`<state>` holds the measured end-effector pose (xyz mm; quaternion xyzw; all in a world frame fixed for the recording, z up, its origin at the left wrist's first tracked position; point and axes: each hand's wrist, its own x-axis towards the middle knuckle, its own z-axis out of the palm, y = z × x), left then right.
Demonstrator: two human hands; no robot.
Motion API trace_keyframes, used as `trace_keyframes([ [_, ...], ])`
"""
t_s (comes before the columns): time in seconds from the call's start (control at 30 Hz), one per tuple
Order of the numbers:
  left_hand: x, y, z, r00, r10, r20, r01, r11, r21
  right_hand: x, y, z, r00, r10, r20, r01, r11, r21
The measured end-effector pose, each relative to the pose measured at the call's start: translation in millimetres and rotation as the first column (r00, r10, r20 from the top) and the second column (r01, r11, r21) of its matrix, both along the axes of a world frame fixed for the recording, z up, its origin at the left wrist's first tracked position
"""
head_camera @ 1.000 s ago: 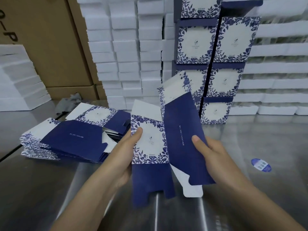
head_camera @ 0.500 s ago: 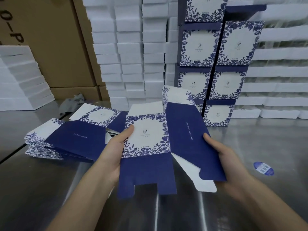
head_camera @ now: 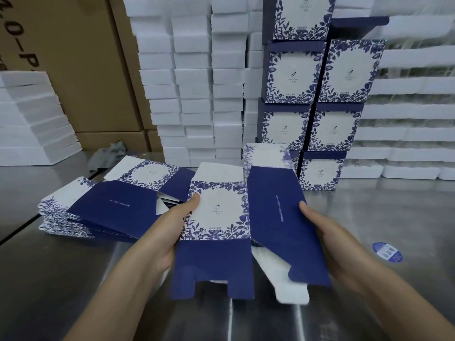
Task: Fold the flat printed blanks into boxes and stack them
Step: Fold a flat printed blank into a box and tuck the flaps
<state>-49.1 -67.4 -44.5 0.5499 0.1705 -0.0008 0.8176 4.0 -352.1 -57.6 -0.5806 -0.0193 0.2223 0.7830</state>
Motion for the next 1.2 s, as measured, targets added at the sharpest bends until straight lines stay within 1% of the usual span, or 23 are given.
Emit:
trace_keyframes([
  [0.13, 2, -1, -2, 0.999, -0.05, -0.01, 0.05, 0.999, -0.008, 0, -1, -2, 1.0, -0.014, -0.006, 0.014, 1.0, -0.006],
  [0.2, 5, -1, -5, 1.0, 0.014, 0.018, -0.014, 1.0, 0.012, -1, -2, -1, 1.0, -0.006, 0.01, 0.006, 1.0, -0.03],
  [0.27, 9, 4, -11, 0.995, 0.088, 0.038, -0.092, 0.99, 0.107, -2, -3, 0, 1.0, 0.02, -0.017, -0.02, 1.0, -0.024],
  [0.33, 14, 9, -17, 0.994, 0.09, 0.063, -0.101, 0.971, 0.218, -4, -2, 3, 0.998, 0.044, -0.052, -0.044, 0.999, 0.001],
  [0.4, 18, 13, -22, 0.995, 0.072, 0.074, -0.089, 0.961, 0.261, -6, 0, 5, 0.998, 0.036, -0.053, -0.035, 0.999, 0.03],
  [0.5, 20, 17, -28, 0.998, 0.03, 0.047, -0.042, 0.956, 0.29, -7, 3, 5, 0.998, -0.017, -0.064, 0.023, 0.996, 0.082],
  [0.63, 24, 3, -16, 0.999, 0.003, -0.036, 0.009, 0.944, 0.331, -6, 1, 2, 0.993, -0.1, -0.069, 0.106, 0.99, 0.091],
  [0.7, 20, 0, -12, 0.994, -0.075, -0.073, 0.094, 0.948, 0.304, -4, -1, 3, 0.99, -0.133, -0.053, 0.139, 0.984, 0.113],
  [0.77, 11, -1, -8, 0.984, -0.167, -0.062, 0.177, 0.95, 0.256, -2, -2, 5, 0.988, -0.145, -0.062, 0.152, 0.979, 0.138],
  [0.87, 5, -1, -7, 0.987, -0.157, -0.024, 0.158, 0.95, 0.269, -1, -3, 5, 0.991, -0.115, -0.074, 0.127, 0.977, 0.171],
  [1.0, 4, -3, -4, 0.996, -0.078, 0.04, 0.07, 0.98, 0.184, -3, 1, 1, 0.996, -0.065, -0.062, 0.073, 0.986, 0.147],
  [1.13, 7, -2, -4, 0.999, -0.036, 0.028, 0.032, 0.99, 0.134, -1, 1, 1, 0.997, -0.072, -0.015, 0.073, 0.991, 0.108],
  [1.2, 9, -1, -6, 0.999, -0.021, 0.034, 0.016, 0.991, 0.135, 1, 0, 1, 0.998, -0.065, -0.012, 0.066, 0.992, 0.106],
])
